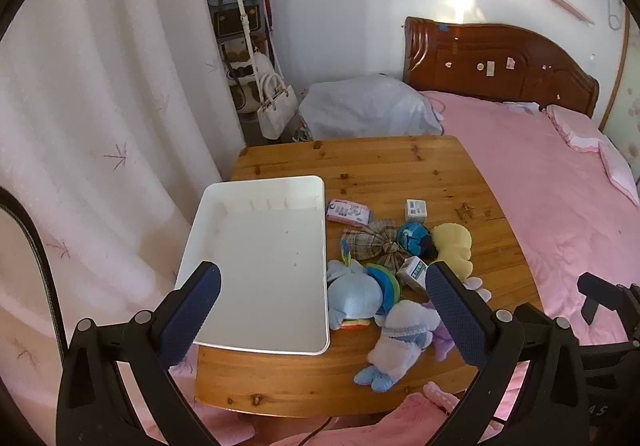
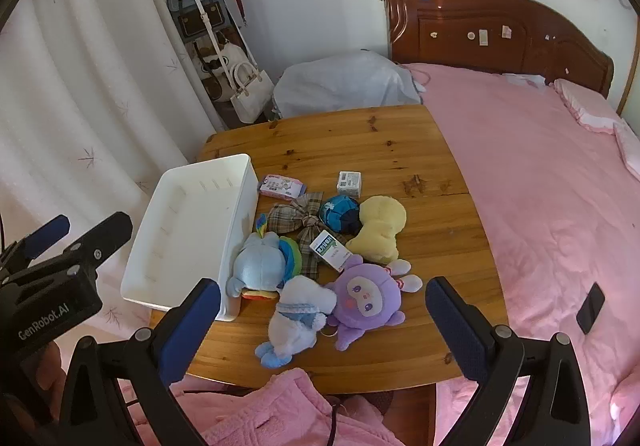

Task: Organize objects
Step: 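Move both tools over the pile of plush toys beside the white tray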

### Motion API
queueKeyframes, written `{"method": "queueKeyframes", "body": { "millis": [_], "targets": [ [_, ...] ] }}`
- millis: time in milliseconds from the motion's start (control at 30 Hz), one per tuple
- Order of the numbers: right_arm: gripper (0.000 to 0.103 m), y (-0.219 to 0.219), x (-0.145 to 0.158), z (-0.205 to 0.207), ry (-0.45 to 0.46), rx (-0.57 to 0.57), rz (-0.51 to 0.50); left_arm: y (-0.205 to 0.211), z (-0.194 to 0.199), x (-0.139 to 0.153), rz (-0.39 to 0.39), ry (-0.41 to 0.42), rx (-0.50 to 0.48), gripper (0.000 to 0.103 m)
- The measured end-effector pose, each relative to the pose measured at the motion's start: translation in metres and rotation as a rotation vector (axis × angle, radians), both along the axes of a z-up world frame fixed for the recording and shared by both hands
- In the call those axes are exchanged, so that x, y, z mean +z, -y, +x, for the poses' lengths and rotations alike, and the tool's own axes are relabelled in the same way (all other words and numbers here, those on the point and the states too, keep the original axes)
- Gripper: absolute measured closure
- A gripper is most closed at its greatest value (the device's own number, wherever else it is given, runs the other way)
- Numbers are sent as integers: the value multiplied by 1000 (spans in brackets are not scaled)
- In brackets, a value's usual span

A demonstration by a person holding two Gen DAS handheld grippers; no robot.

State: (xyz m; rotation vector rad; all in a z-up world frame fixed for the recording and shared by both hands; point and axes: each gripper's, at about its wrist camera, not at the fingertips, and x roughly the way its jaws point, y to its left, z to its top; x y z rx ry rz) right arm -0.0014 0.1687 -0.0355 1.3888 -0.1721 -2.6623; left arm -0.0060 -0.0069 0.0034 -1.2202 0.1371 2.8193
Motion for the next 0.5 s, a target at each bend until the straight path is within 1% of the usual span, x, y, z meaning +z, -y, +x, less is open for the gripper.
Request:
{"method": "queueKeyframes", "body": {
  "millis": [233, 367, 433, 500],
  "targets": [
    [0, 7, -3, 0, 5, -24, -2, 3, -7, 0, 0, 11, -29, 1],
    [0, 15, -8, 7, 4, -29, 12, 10, -10, -3, 35, 15, -45, 1],
    [0, 16, -8, 8, 3, -10, 8, 11, -13, -4, 44, 24, -53, 1],
    [0, 17, -8, 11, -13, -16, 10, 12, -15, -5, 54, 30, -57, 1]
  ]
}}
